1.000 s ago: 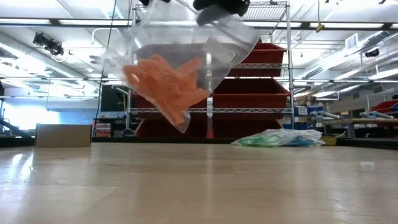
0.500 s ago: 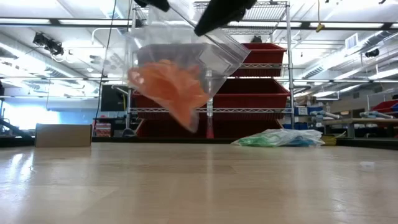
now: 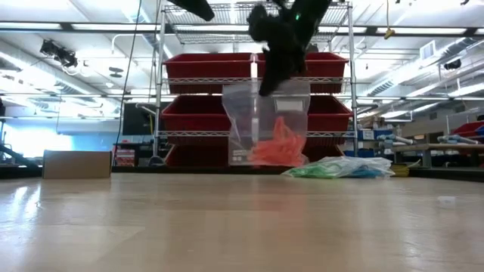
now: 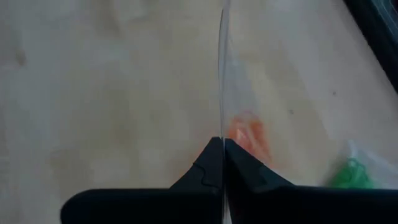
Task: Sort rubber bands
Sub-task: Close the transparent zip bag
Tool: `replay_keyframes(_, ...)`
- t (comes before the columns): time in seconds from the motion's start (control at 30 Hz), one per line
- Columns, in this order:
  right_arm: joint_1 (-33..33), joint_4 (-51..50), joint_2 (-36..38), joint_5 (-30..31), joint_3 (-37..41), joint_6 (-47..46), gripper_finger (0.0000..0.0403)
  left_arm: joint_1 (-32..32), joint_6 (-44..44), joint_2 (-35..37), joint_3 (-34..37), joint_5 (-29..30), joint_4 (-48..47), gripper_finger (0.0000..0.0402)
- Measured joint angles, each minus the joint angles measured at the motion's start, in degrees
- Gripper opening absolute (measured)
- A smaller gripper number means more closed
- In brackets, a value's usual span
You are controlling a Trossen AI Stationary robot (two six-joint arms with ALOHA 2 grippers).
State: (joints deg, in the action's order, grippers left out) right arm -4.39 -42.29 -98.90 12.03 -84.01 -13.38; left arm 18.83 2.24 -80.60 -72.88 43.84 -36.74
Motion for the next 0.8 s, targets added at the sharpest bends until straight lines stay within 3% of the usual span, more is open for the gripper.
replay_keyframes(0.3, -14.37, -2.27, -0.32, -5.91, 0.00, 1.58, 0.0000, 2.48, 9.41, 0.09, 8.85, -6.26, 1.22, 0.0218)
replay_keyframes(0.47, -20.83, -0.18, -0.32, -12.04, 1.87, 1.57, 0.0000, 3.39, 13.75, 0.07, 18.52, -7.59, 10.14, 0.0218)
replay_keyframes(0.8, -28.26, 3.10, -0.34, -10.15, 8.80, 1.57, 0.0001, 3.82, 16.48, 0.07, 29.62, -8.84, 29.83, 0.0218)
